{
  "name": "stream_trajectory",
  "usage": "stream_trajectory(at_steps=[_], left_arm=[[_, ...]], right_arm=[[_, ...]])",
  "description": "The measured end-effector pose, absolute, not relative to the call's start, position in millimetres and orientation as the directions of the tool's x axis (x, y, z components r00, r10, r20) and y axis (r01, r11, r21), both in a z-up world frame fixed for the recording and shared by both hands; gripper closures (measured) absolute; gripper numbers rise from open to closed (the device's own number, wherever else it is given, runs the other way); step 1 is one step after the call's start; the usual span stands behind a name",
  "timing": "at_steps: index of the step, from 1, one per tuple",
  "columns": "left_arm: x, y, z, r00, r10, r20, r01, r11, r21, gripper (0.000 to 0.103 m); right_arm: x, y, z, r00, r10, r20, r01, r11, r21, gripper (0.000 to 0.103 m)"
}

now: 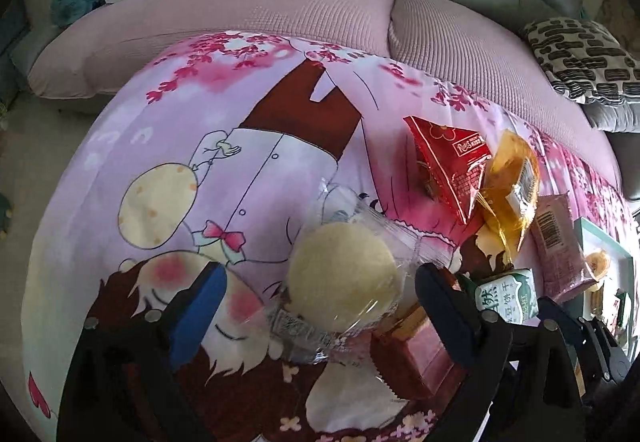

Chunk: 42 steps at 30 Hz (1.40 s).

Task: Organize snacks
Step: 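Grasp the bun in the clear bag with the left gripper while the right grasps the green BISCUIT box, then carry the bun and the BISCUIT box over the white tray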

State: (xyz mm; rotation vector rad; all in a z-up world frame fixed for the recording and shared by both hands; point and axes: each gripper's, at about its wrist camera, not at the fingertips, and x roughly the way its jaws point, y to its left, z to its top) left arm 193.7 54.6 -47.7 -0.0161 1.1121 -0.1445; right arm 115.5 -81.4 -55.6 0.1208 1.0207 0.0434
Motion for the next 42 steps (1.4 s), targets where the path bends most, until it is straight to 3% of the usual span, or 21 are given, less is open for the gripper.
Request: stream_trajectory(at_steps=[5,8,19,28,42], left_arm=[[200,52,-59,0.399,-0.094,-0.912,0.099,0.993,-0.059,0.041],[201,56,-62,0.397,-0.096,-0.913,0.086,0.994,-0.067,0.044],[196,60,-57,0.416,-0.043,-0.908,0.052,0.998,-0.023,0.048],[184,70,-35,0.451,-0.001,-0.893,0.005,1.0,0.001,0.048],[141,6,3,0.486,-0.147,-0.861,0.15,0.985,-0.083,0.048]], right_arm=[[121,-86,-61,0.521,0.093,-0.848,0.026,0.992,0.125,0.016],[122,-90,-65,0.514,0.087,-0.853,0.041,0.991,0.126,0.019],[126,-84,-66,0.518,0.093,-0.85,0.032,0.991,0.128,0.032],[107,-93,-44,0.543,0.137,-0.829,0.032,0.982,0.184,0.033],[46,-138,12,0.629,0.105,-0.77,0.115,0.967,0.225,0.033]])
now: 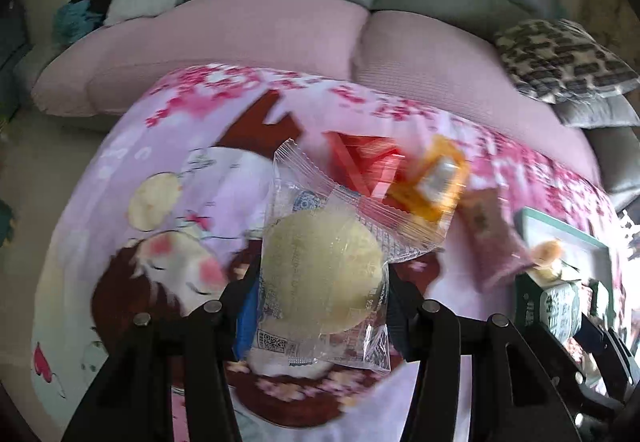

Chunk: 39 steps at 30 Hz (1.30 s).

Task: Organize snacks
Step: 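Carry the bun and the BISCUIT box over the white tray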

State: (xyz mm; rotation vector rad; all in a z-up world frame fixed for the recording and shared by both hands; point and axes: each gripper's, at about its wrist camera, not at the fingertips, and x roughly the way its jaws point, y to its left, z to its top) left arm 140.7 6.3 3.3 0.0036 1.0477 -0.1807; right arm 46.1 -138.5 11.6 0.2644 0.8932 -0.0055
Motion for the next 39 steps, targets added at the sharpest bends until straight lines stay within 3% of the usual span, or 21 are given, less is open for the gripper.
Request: stream_trajectory(at_steps=[9,16,28,39], left_arm=[[115,-76,11,0.464,-0.246,-0.851,0.342,0.936,-0.084,0.048],[98,-124,6,0.438,-0.242,-0.866,0.431,0.902,-0.034,0.048],[106,-184,-6,0.404,-0.246,-0.881,0.469,0.883,-0.032,0.048],[144,-212,-14,0.463,-0.144,-0.875,0.439,0.895,0.084,0.048]], right_arm=[[13,-229,24,0.652,-0.017,-0.758,0.32,0.912,0.255,0.033],[-14,-299,15,0.622,-0.117,-0.774,0.486,0.833,0.265,0.033],[-32,-337,6,0.61,-0.137,-0.78,0.557,0.775,0.3,0.033],[-31,-342,0,0.616,-0.119,-0.779,0.554,0.768,0.321,0.033]])
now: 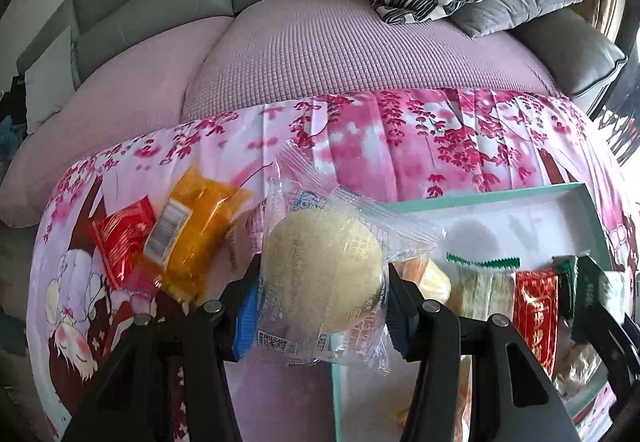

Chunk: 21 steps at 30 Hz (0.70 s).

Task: Organize snacks
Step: 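Carry the bun and the BISCUIT box over the white tray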

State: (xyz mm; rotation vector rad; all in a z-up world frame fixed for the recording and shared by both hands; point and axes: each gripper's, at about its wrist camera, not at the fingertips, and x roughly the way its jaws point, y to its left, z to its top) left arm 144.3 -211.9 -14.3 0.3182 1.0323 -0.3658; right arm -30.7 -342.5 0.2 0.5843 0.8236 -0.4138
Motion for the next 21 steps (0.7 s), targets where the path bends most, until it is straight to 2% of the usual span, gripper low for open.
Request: stream_trajectory(at_steps=[9,21], left_arm=[[136,-230,-28,0.434,-0.148,-0.889,0.482,0.871,0.091,0.048],[127,-248,-30,0.388,-0.206,-0.898,0.526,0.85,0.032,0.048]], right_arm=[[-31,-349,-4,0.612,-0.115,-0.782,0.566,0.755,0.332,0.033],[-26,-350,-14,0.611,-0.099,-0.785,0.556,0.76,0.337,0.032]])
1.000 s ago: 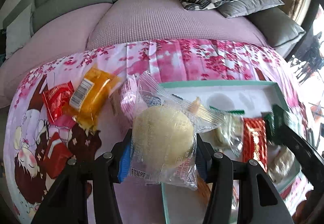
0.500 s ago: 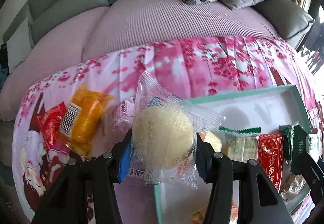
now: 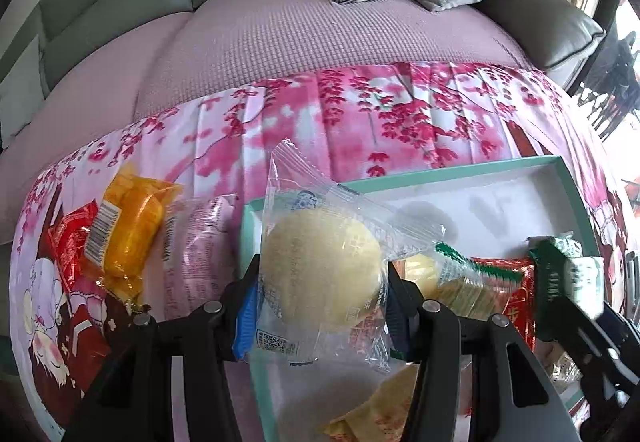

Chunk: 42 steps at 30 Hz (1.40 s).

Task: Organize snacks
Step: 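Lower both held items into the tray and open both grippers, then withdraw both grippers from the tray back toward the snack pile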

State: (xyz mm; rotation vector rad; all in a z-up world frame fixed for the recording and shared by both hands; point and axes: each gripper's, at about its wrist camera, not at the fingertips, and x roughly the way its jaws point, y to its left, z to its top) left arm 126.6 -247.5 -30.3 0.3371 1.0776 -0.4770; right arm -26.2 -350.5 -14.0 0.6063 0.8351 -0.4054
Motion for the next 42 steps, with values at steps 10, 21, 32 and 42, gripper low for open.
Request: stream_trajectory(at_steps=[10,21,32,42], left_arm=[[127,-253,-46,0.317,-0.223,-0.922,0.527,0.85,-0.025,0.048],[129,-251,-51,0.3,-0.208,-0.931,0.504,0.863,-0.031,0.047],[121,-238,-31,0.306,-0.246,-0.92,0.499,0.864,-0.065,0.033],[114,-216,-7,0.352,-0.255,-0.901,0.451,0.889,-0.076,0.029]], right_arm=[[-18,-349,-22,0.602,-0.103,-0.792,0.543,0.78,0.311,0.032],[-8,-341,-25,0.584,-0.164,-0.795,0.526,0.823,0.217,0.032],[-13,-342,-15,0.588,-0.142,-0.796,0.524,0.816,0.242,0.03],[-21,-340,4,0.612,-0.148,-0.777,0.52,0.816,0.254,0.029]])
